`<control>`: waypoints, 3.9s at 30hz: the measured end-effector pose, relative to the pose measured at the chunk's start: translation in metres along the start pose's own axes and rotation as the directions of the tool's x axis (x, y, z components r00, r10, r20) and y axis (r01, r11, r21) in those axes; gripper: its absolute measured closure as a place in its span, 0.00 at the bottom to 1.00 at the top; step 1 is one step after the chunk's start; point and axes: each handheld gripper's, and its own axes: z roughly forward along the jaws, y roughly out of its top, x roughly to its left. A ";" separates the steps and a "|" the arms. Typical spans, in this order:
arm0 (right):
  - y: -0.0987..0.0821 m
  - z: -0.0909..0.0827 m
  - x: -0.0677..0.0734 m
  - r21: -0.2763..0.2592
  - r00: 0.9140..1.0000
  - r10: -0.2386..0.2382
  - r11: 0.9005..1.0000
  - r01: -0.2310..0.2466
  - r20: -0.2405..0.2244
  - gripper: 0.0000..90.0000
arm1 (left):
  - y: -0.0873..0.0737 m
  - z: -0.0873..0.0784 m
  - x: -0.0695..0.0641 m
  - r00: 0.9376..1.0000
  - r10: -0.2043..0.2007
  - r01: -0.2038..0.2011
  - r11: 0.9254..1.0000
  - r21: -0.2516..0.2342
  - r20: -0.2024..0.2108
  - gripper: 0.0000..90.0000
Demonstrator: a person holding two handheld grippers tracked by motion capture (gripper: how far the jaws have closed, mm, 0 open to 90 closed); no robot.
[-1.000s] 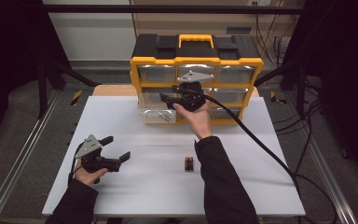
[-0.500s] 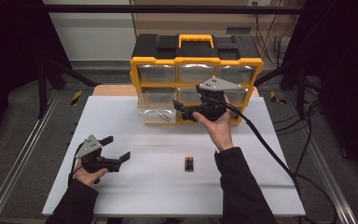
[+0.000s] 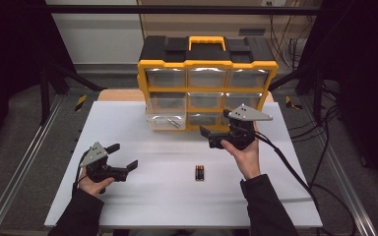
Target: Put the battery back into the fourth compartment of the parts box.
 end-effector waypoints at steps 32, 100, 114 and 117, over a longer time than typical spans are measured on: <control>-0.104 0.015 0.007 0.249 0.999 0.023 0.968 -0.029 0.025 0.03 | 0.000 0.000 -0.001 1.000 0.004 -0.004 1.000 0.001 0.001 0.01; -0.138 0.042 0.014 0.493 0.997 0.001 0.869 0.036 -0.076 0.85 | -0.001 0.001 -0.003 1.000 0.010 -0.011 1.000 0.009 0.005 0.01; -0.121 0.032 0.009 0.437 0.997 0.015 0.899 0.021 -0.080 0.86 | -0.001 0.002 -0.003 1.000 0.012 -0.012 1.000 0.011 0.006 0.01; -0.114 0.027 0.007 0.411 0.997 0.021 0.912 0.013 -0.080 0.86 | -0.001 0.003 -0.003 1.000 0.011 -0.012 1.000 0.011 0.006 0.01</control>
